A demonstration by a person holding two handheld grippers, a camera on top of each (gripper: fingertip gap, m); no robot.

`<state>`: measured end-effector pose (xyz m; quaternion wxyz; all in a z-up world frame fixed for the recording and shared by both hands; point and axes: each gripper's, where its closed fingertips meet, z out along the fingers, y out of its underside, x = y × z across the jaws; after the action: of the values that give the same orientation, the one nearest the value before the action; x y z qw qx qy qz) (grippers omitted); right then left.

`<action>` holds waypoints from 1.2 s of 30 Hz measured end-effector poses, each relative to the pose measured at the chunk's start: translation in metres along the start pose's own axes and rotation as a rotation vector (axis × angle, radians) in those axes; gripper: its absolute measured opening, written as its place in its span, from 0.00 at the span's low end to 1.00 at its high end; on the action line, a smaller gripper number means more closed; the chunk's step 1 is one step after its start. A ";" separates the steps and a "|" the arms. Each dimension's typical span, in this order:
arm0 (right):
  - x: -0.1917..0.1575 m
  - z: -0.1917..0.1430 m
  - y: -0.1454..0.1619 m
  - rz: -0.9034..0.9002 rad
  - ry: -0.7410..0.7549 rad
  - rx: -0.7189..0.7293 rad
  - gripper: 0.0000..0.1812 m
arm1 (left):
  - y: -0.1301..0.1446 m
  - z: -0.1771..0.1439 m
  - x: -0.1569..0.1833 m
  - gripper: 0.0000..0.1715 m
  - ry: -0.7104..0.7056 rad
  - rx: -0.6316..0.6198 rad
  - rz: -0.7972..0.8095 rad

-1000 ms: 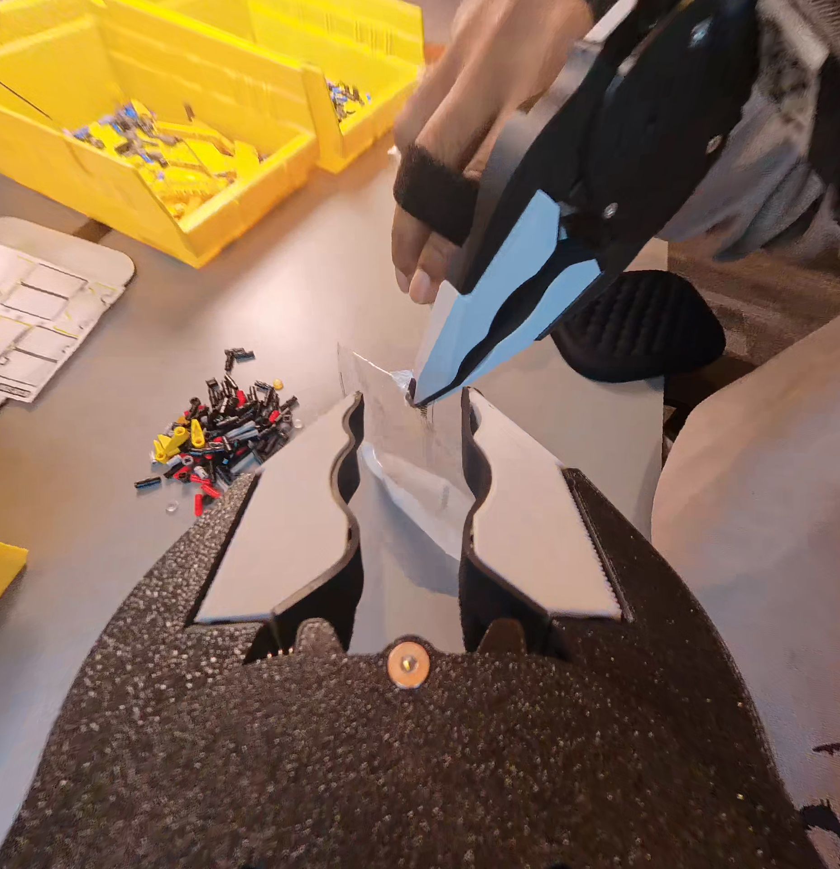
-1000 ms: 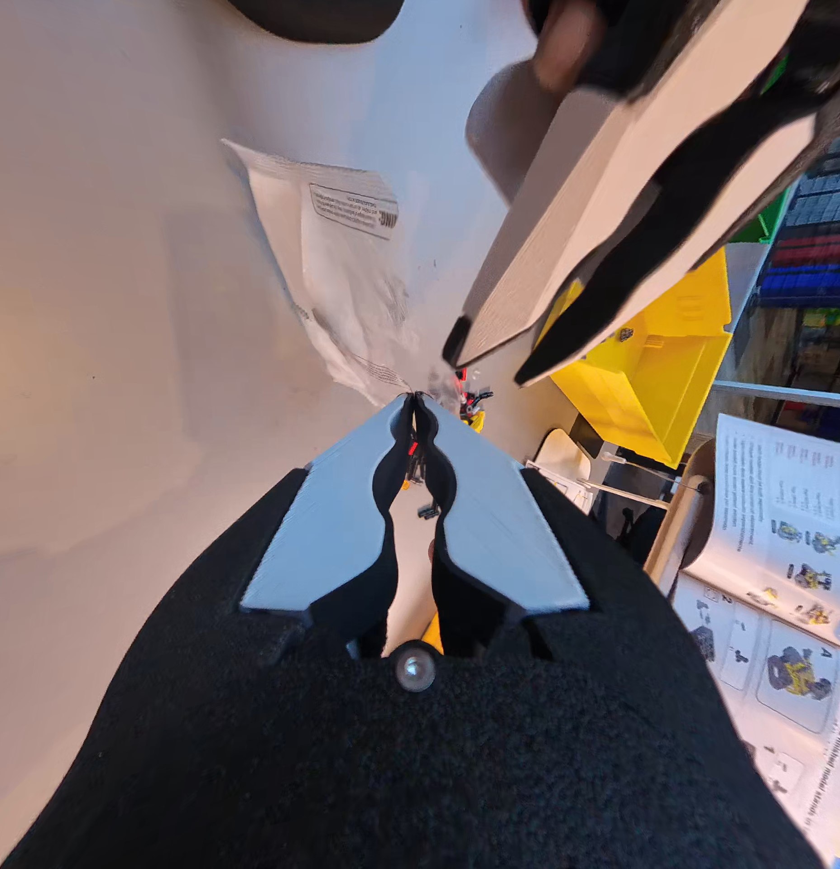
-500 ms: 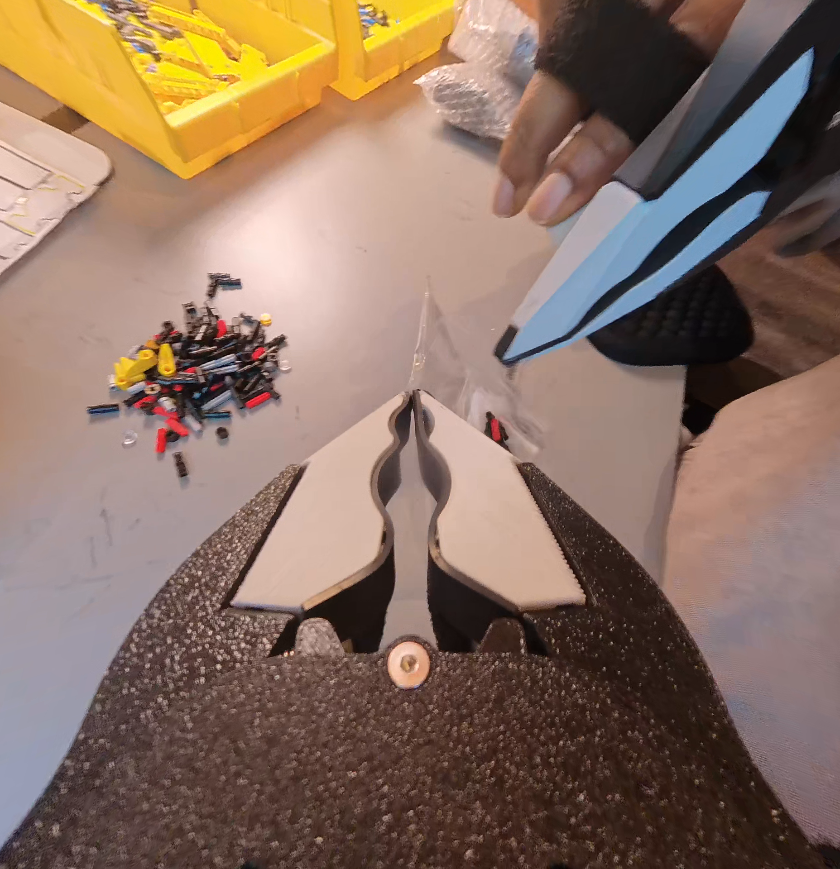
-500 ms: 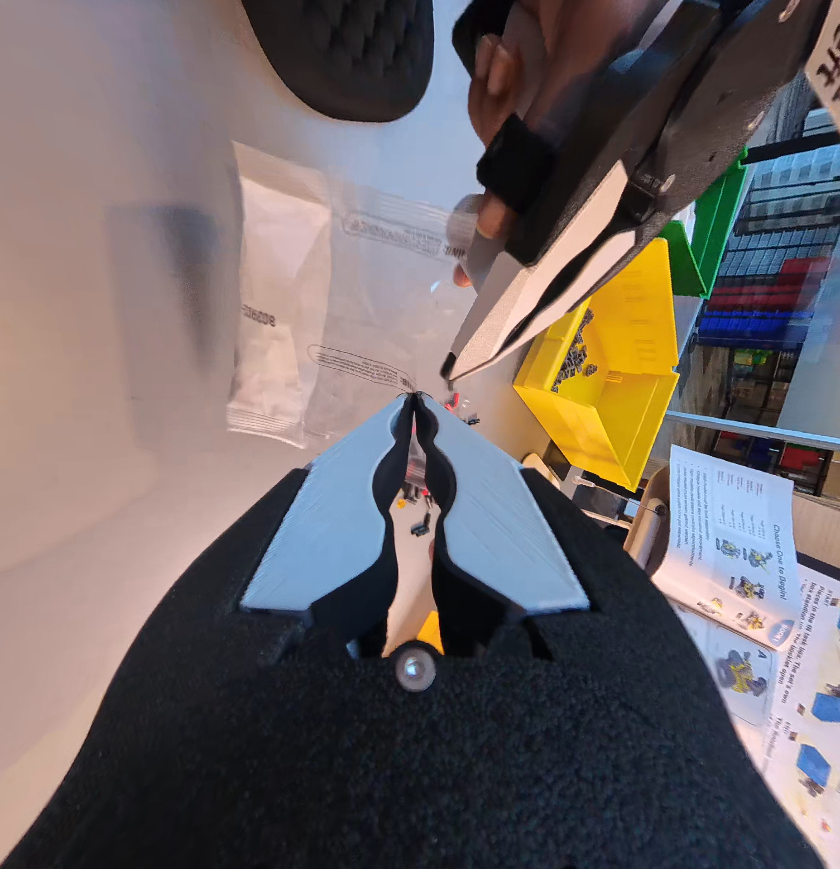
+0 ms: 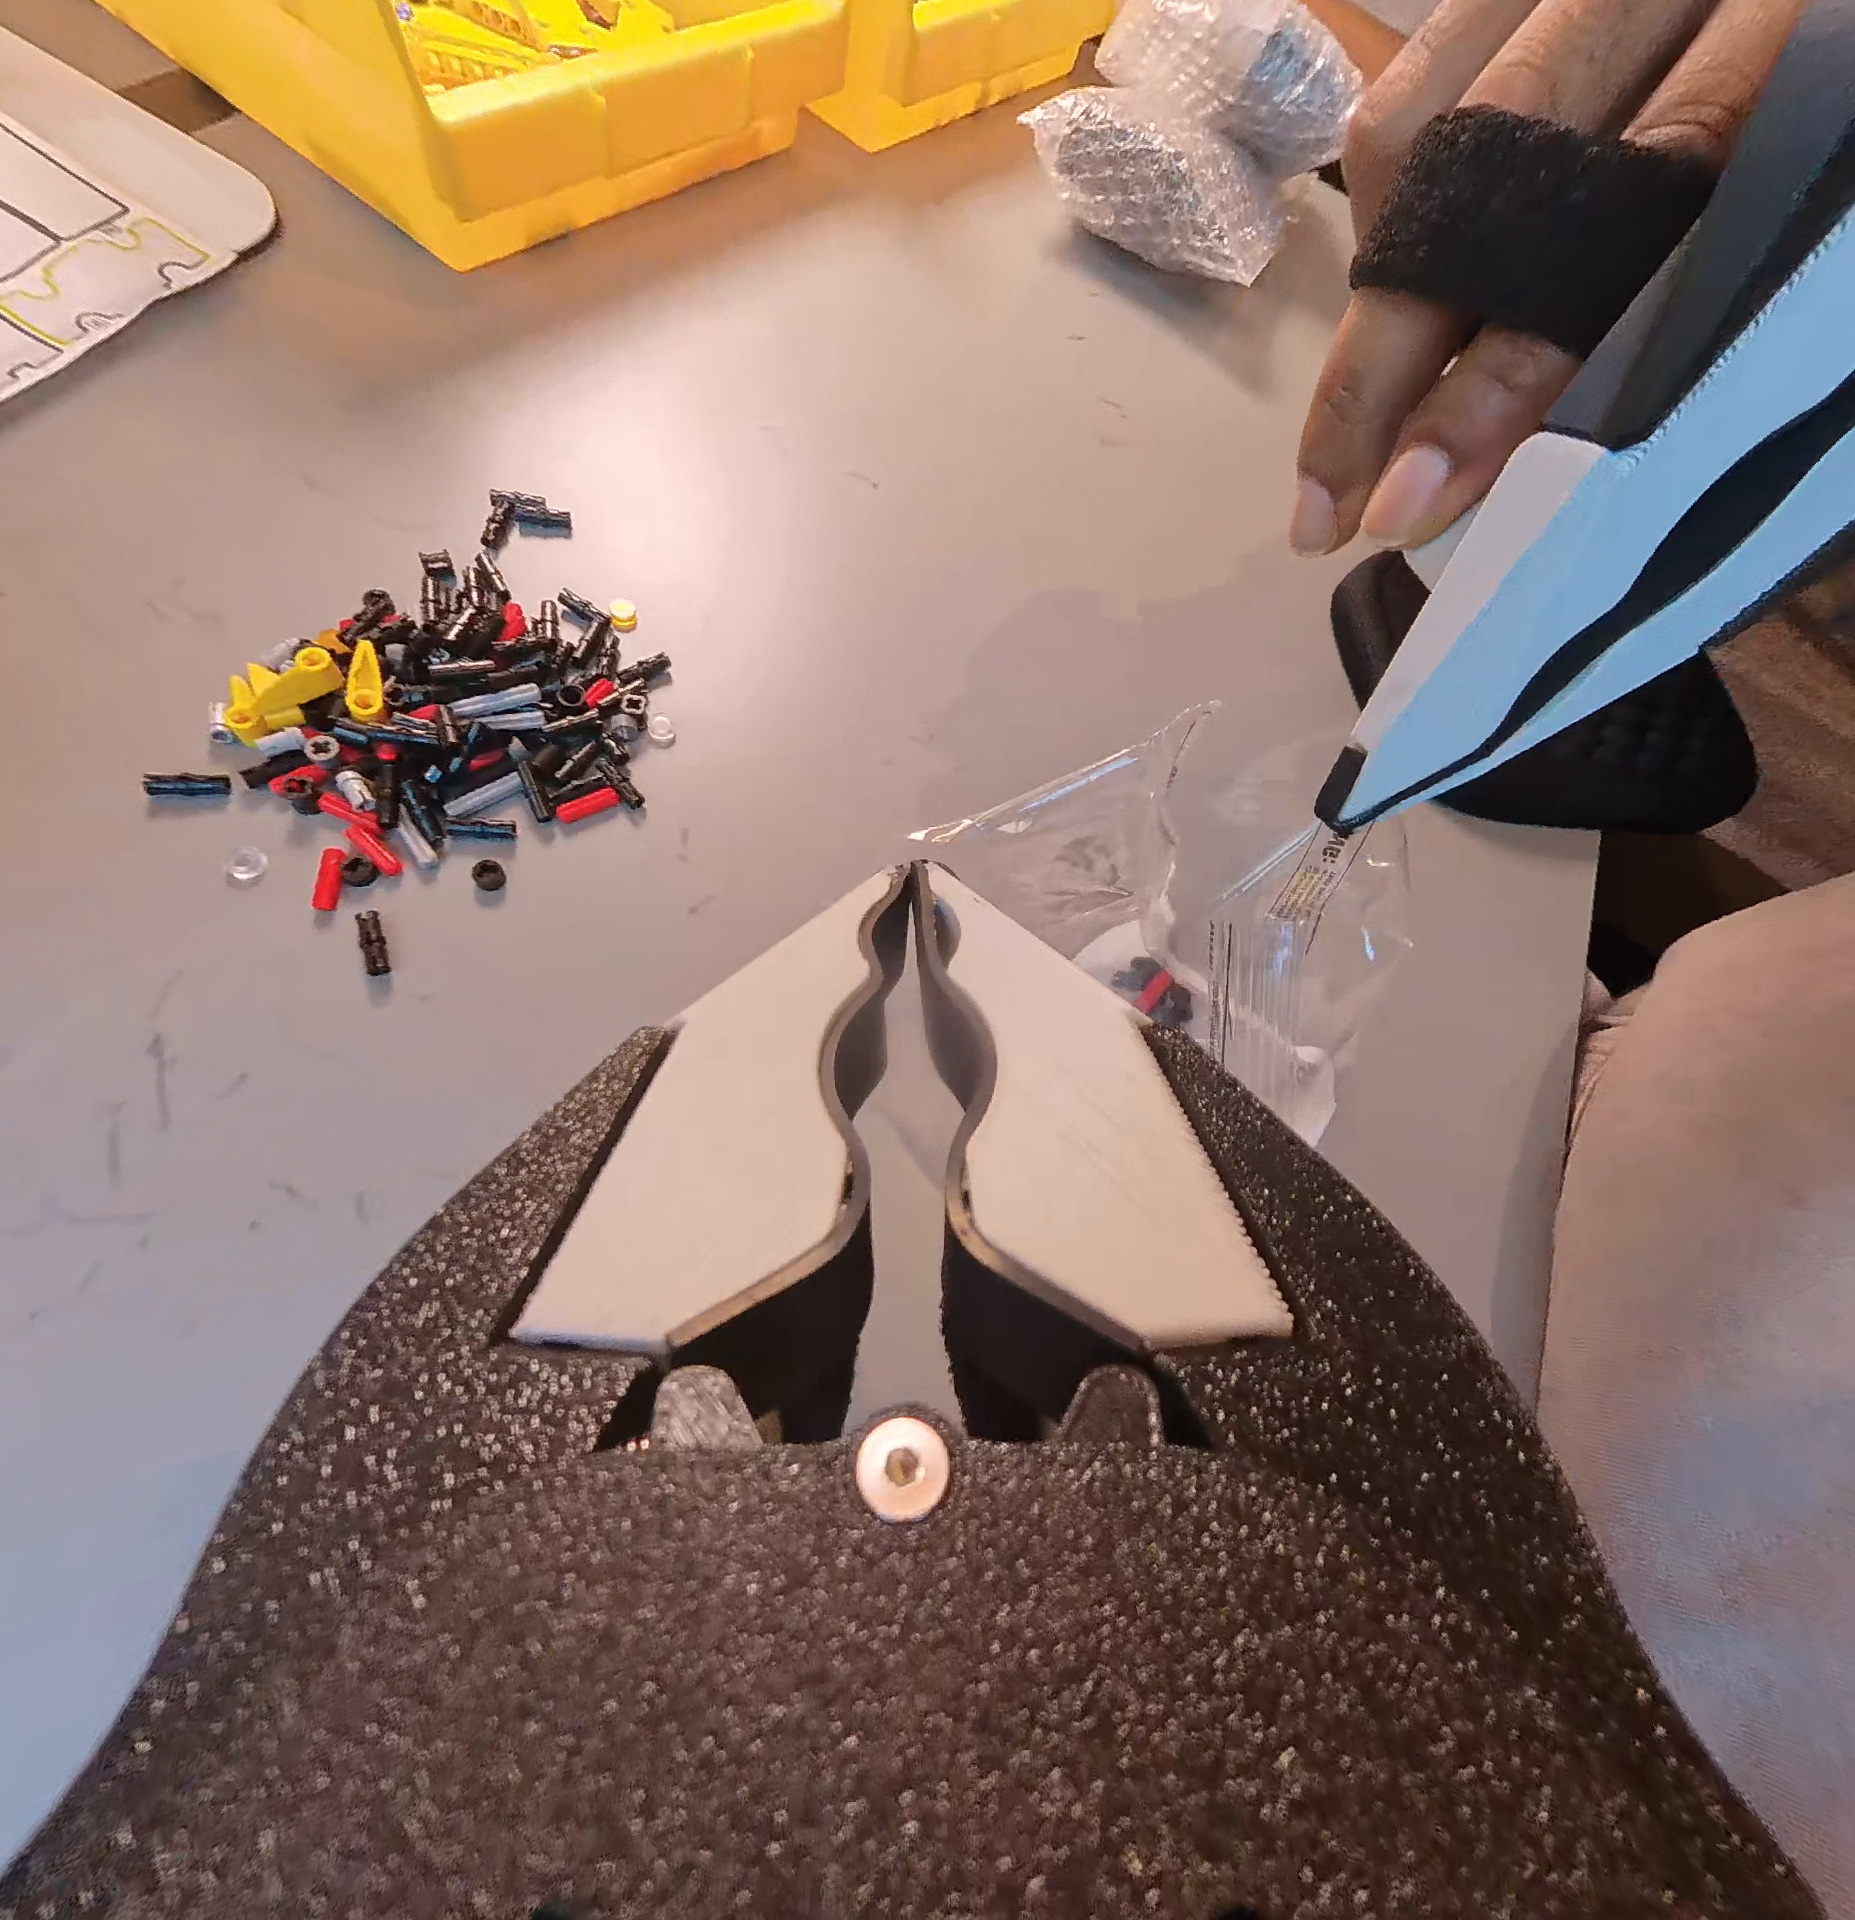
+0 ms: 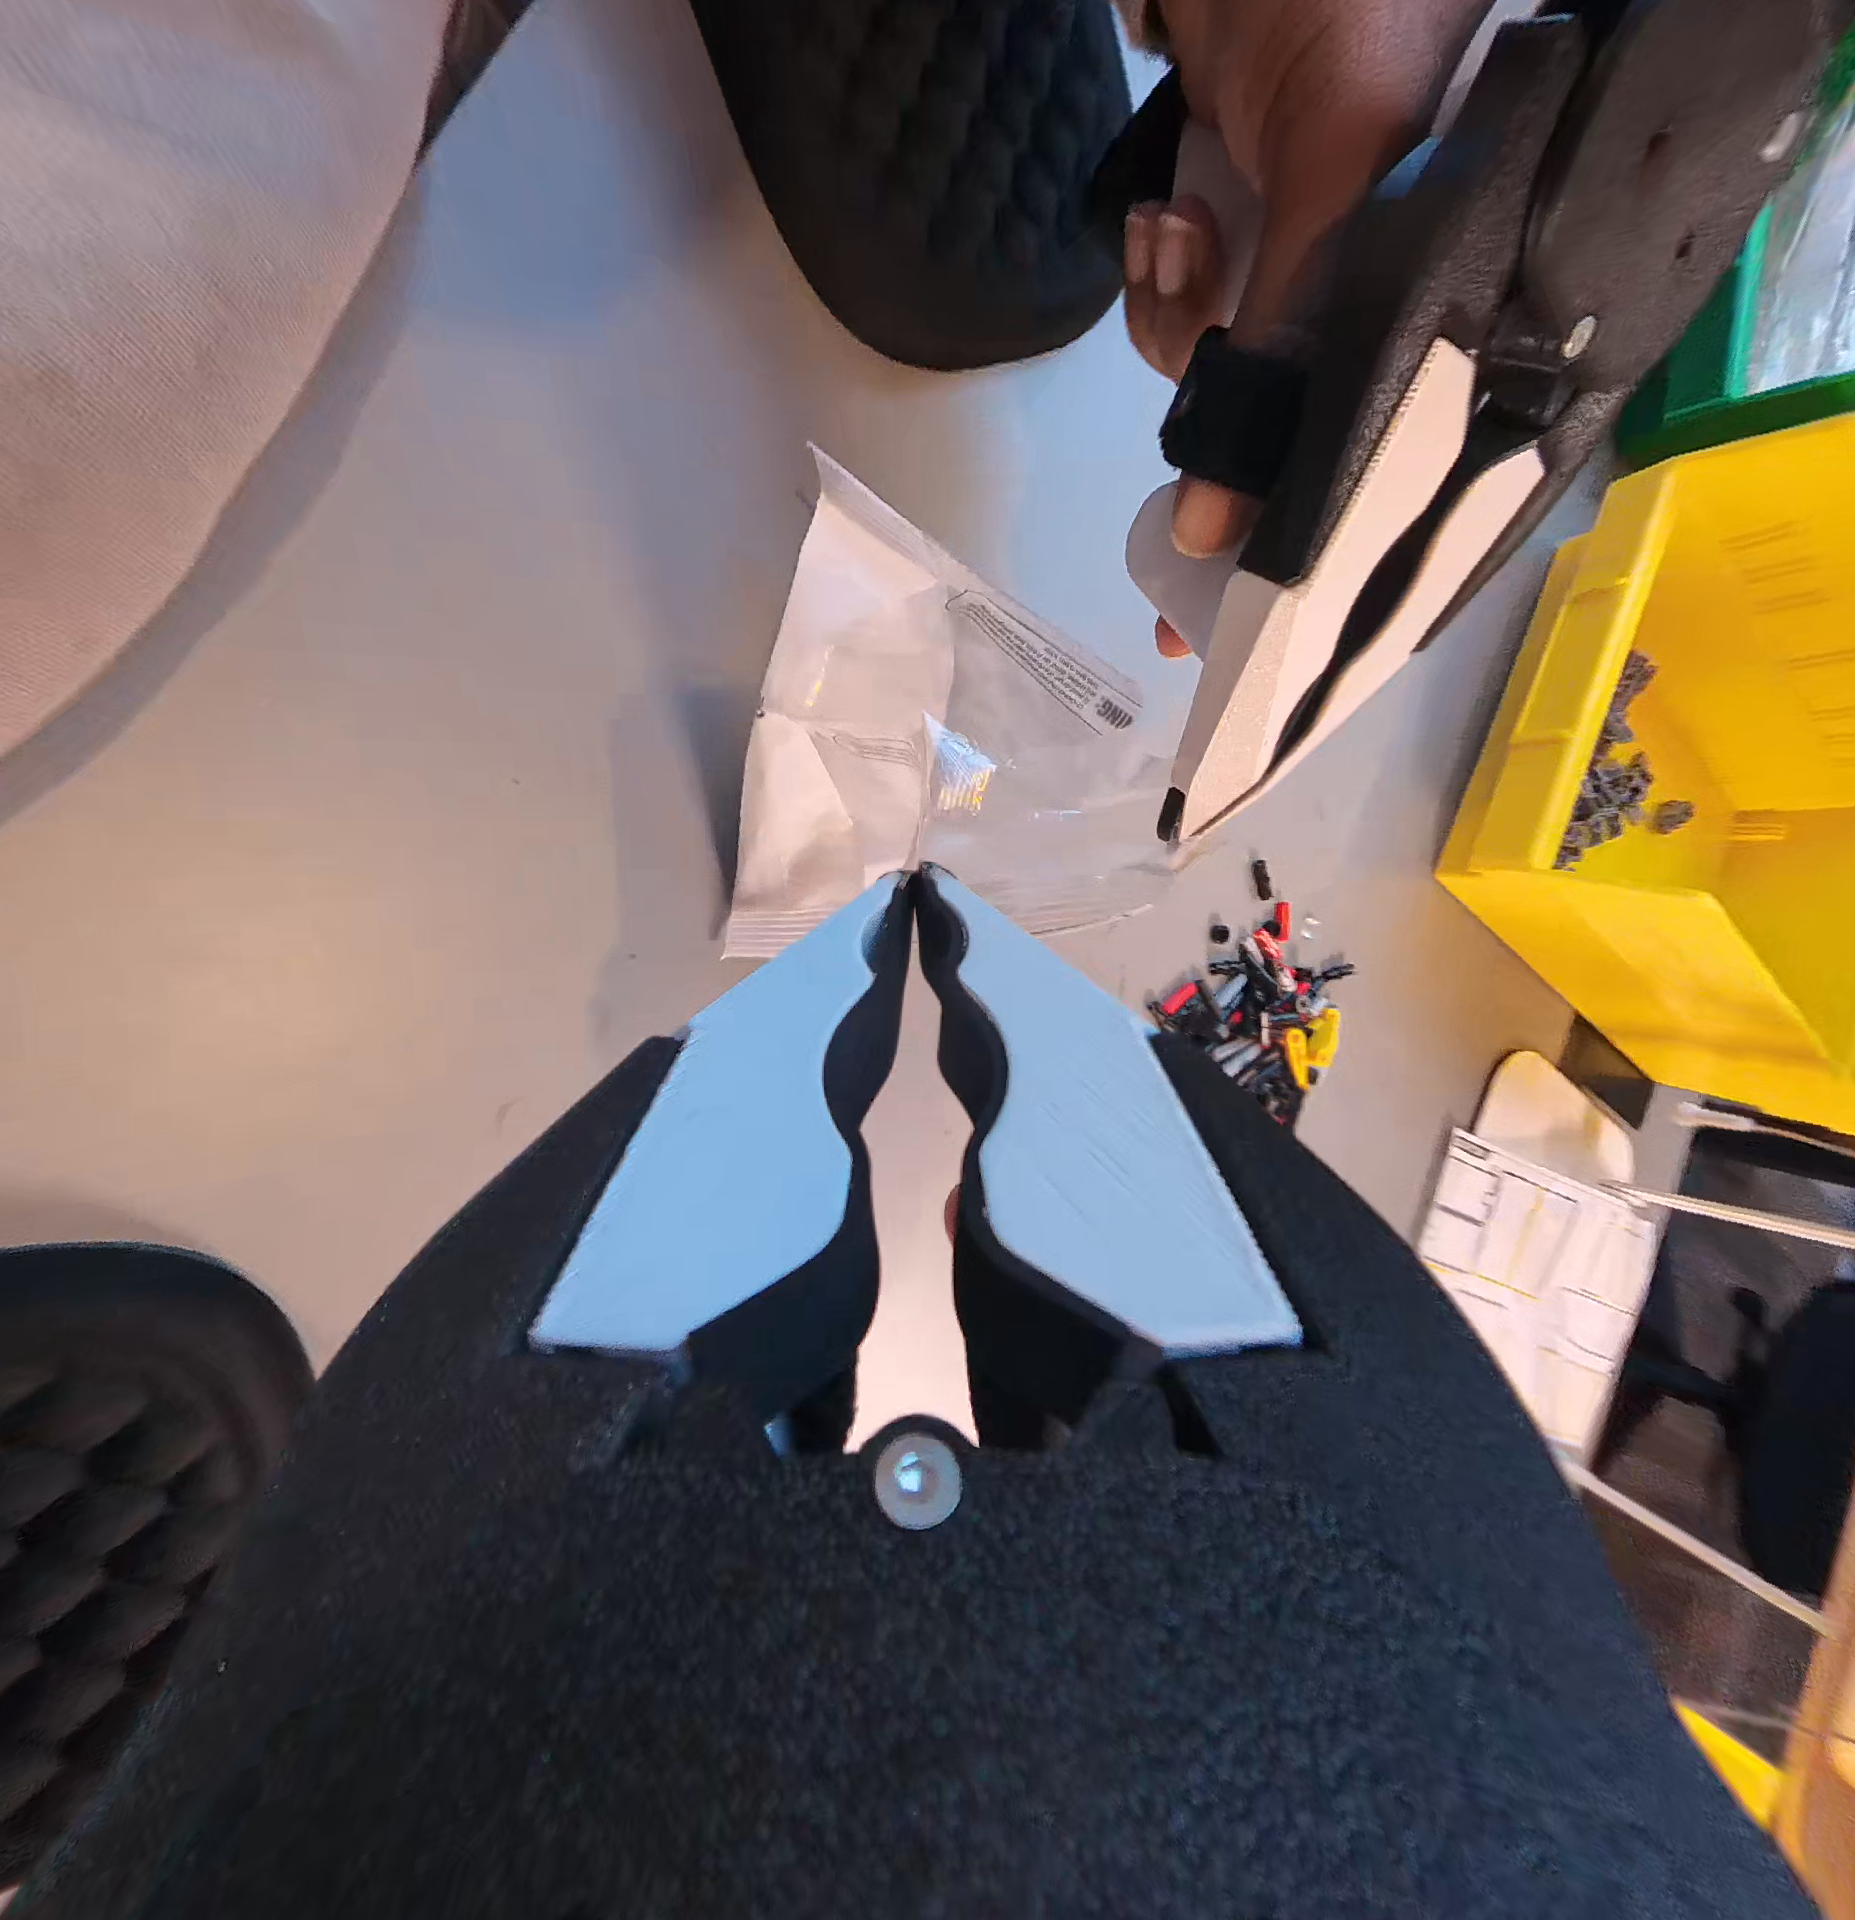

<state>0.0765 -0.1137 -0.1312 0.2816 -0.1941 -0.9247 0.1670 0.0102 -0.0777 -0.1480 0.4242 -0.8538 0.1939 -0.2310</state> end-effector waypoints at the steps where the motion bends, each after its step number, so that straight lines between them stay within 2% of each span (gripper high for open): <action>1: -0.001 -0.001 0.000 0.038 -0.025 0.029 0.00 | 0.001 0.002 0.001 0.00 0.010 0.003 -0.009; 6: 0.010 0.000 -0.002 0.250 -0.087 0.208 0.01 | 0.007 0.012 -0.001 0.00 0.041 0.018 -0.087; 8: 0.013 0.002 -0.002 0.301 -0.097 0.228 0.09 | 0.006 0.015 -0.003 0.00 0.034 0.033 -0.102; 15: 0.035 0.001 -0.006 0.387 -0.084 0.225 0.21 | -0.015 0.008 0.005 0.00 0.048 0.098 -0.084; 18: 0.058 -0.021 -0.022 0.463 -0.090 0.330 0.20 | -0.028 0.000 0.007 0.00 0.025 0.121 -0.033; 19: 0.071 -0.026 -0.022 0.489 -0.052 0.336 0.14 | -0.032 -0.003 0.008 0.00 0.018 0.131 -0.019; 21: 0.088 -0.030 -0.018 0.479 0.017 0.298 0.02 | -0.040 -0.007 0.011 0.00 0.004 0.143 0.006; 22: 0.089 -0.028 -0.018 0.442 0.034 0.266 0.00 | -0.043 -0.008 0.013 0.00 0.006 0.146 0.014; 24: 0.087 -0.014 -0.009 0.355 0.068 0.135 0.00 | -0.046 -0.009 0.016 0.00 0.010 0.148 0.027; 30: 0.050 0.022 0.024 0.146 -0.005 -0.187 0.00 | -0.043 -0.008 0.018 0.00 0.060 0.154 -0.015; 32: 0.041 0.029 0.031 0.084 -0.051 -0.260 0.00 | -0.040 -0.005 0.020 0.00 0.081 0.144 -0.023; 34: 0.050 0.033 0.033 -0.004 -0.015 -0.296 0.00 | -0.040 -0.001 0.023 0.00 0.113 0.141 -0.050; 36: 0.057 0.037 0.039 -0.074 0.021 -0.315 0.06 | -0.043 -0.002 0.013 0.00 0.087 0.160 -0.074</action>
<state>0.0214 -0.0615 -0.1501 0.2634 -0.2031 -0.9430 0.0075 0.0254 -0.0618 -0.1092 0.4735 -0.8130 0.1612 -0.2981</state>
